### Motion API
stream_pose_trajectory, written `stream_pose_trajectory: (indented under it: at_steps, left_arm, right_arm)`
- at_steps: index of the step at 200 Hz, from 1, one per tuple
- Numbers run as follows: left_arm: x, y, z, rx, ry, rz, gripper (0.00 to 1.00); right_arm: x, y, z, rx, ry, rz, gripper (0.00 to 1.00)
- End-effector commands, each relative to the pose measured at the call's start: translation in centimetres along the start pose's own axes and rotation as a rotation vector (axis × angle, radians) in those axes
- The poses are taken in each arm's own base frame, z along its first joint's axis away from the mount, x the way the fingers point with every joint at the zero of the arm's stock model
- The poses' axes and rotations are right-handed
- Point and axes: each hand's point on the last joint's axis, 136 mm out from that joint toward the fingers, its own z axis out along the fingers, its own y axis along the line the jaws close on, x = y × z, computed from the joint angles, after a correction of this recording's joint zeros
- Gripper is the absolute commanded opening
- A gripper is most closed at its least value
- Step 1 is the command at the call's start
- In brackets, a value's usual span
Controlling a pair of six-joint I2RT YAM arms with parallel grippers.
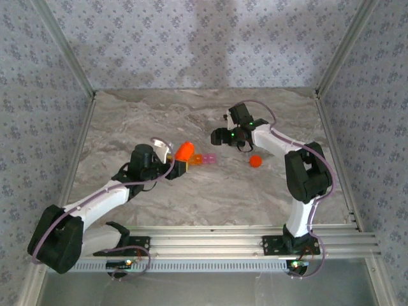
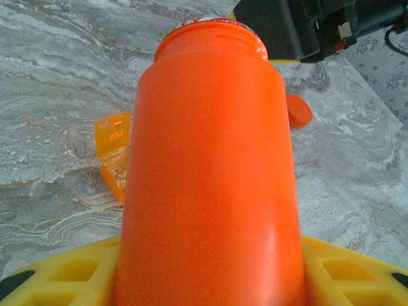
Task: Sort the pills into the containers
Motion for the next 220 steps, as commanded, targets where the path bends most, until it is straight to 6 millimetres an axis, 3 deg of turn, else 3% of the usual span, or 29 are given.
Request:
stream_pose_trajectory:
  at_steps: [1,123,220]
  left_arm:
    - [-0.6,-0.1,0.4,0.014,-0.05,0.017,0.0]
    - [3.2,2.0,2.2,-0.01,0.023,-0.004,0.0]
    - [4.8,3.3,3.3,-0.036,0.082,-0.033,0.0]
  right_arm:
    - [0.6,0.3,0.3,-0.005,0.038,-0.015,0.79]
    - [3.2,0.6,2.5,0.01,0.136,-0.057,0.79]
    - [3.8,1.2,4.1,0.026,0.176,-0.088,0.79]
